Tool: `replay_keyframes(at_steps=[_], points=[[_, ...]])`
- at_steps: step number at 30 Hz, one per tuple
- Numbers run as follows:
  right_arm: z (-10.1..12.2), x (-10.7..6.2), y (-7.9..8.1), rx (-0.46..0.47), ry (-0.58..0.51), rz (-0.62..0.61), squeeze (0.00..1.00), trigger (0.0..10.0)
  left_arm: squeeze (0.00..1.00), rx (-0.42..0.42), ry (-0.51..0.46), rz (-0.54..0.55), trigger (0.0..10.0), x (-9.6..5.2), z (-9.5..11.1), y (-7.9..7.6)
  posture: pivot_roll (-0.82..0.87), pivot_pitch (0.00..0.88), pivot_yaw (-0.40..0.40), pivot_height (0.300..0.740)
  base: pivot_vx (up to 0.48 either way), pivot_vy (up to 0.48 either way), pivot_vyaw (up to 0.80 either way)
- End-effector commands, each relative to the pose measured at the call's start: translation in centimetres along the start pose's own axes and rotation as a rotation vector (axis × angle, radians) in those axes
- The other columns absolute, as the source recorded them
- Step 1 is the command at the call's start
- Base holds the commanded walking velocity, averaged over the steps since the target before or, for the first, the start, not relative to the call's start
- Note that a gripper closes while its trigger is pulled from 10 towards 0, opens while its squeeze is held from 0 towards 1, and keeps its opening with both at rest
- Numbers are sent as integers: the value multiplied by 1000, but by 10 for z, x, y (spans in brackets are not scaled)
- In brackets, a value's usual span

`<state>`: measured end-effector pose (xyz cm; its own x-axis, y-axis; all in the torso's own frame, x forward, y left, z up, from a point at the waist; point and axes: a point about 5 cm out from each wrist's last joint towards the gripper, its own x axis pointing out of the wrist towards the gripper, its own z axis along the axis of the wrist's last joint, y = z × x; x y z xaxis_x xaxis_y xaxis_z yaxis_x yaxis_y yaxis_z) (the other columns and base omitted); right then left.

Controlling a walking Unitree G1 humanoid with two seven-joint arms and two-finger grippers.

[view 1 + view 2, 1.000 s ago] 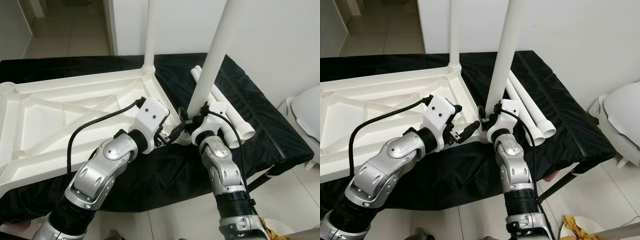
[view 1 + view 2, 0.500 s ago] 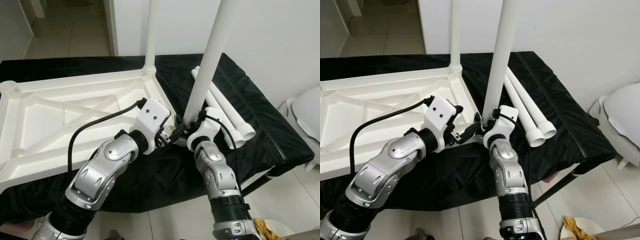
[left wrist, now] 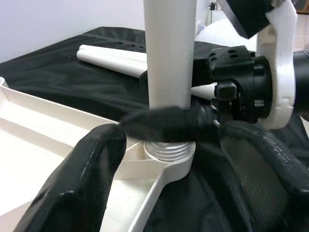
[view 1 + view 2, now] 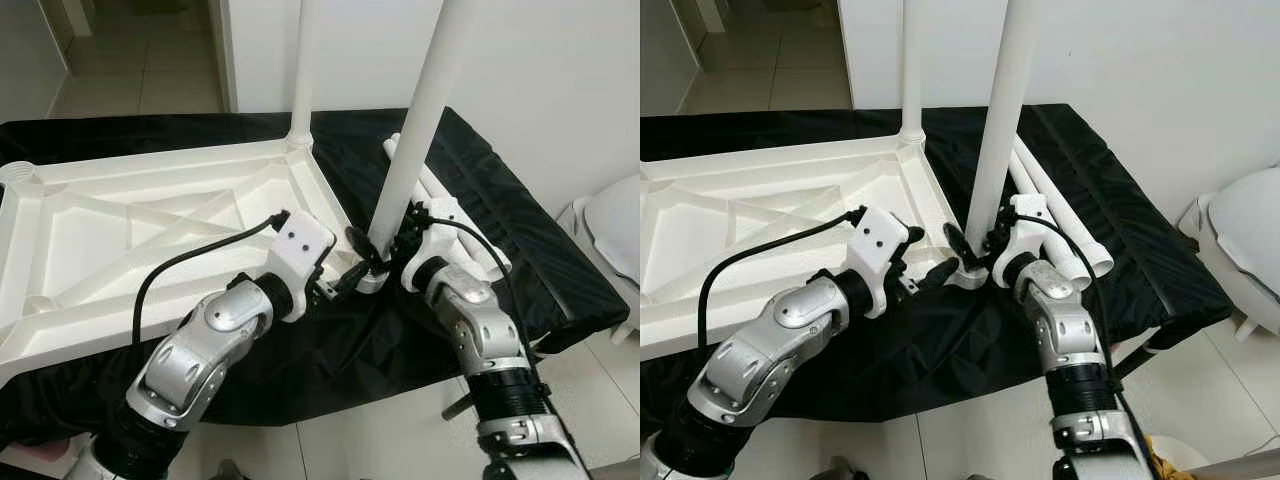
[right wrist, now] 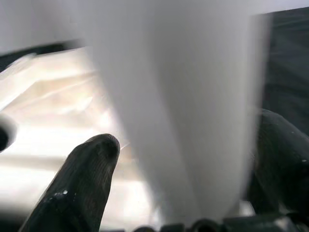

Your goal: Building children table

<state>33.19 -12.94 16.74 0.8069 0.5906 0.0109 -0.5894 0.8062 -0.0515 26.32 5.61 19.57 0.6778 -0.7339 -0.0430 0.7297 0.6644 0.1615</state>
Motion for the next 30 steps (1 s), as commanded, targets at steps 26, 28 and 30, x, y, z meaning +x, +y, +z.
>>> replay_keyframes(at_steps=[26,28,30], points=[[-12,-2,-43,-98,86,130,0,0,0,4,67,-287,10000,-24,-6,-22,-1,49,-20,740,0,0,0],[-12,-2,-44,-96,81,138,0,0,0,1,68,-291,10000,-24,-6,-23,-1,49,-20,740,0,0,0],[-13,-2,-44,-97,80,147,0,0,0,-3,70,-292,10000,-24,-6,-24,1,51,-24,740,0,0,0]])
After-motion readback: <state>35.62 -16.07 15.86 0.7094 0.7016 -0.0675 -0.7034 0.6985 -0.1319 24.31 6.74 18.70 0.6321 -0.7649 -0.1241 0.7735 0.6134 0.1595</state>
